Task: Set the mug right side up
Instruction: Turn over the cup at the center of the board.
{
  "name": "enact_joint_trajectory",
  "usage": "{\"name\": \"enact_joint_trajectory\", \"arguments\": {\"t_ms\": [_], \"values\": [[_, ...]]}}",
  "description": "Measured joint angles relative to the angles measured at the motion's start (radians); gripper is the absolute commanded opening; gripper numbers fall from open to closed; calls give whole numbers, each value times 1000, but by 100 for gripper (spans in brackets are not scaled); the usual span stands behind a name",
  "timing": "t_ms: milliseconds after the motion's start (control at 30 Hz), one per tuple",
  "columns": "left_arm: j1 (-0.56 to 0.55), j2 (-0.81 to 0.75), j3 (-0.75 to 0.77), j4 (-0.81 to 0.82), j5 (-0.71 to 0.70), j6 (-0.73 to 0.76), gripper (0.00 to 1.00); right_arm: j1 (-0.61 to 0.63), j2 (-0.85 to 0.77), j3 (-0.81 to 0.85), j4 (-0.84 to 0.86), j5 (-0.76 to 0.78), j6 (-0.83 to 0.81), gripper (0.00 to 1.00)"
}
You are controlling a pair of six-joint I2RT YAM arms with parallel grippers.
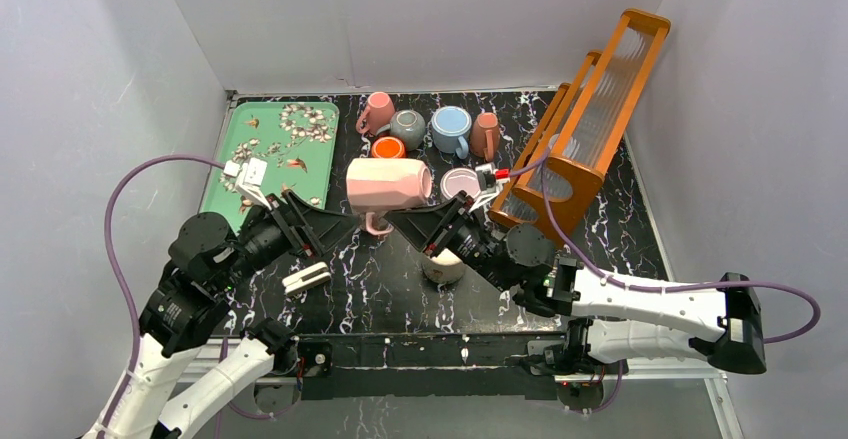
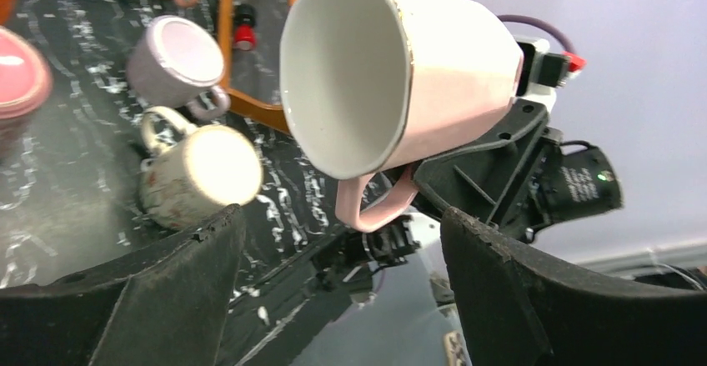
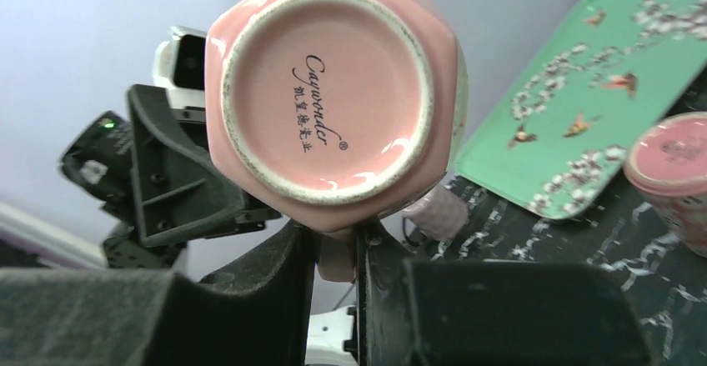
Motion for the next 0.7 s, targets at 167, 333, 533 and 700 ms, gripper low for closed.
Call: {"name": "enact_joint_trajectory", "arguments": {"t_ms": [167,333,533,700], "values": [[0,0,-42,127,94,-50,75,0,10,0,104,-72,2,1],[0,2,-79,235,171,-91,61,0,37,0,186,-132,11,1],[0,11,-132,401,252,-156,49,0,66,-4,281,-188,21,1],[0,11,-168,531,287,-198,42,0,64,-8,336,-190,25,1]]}}
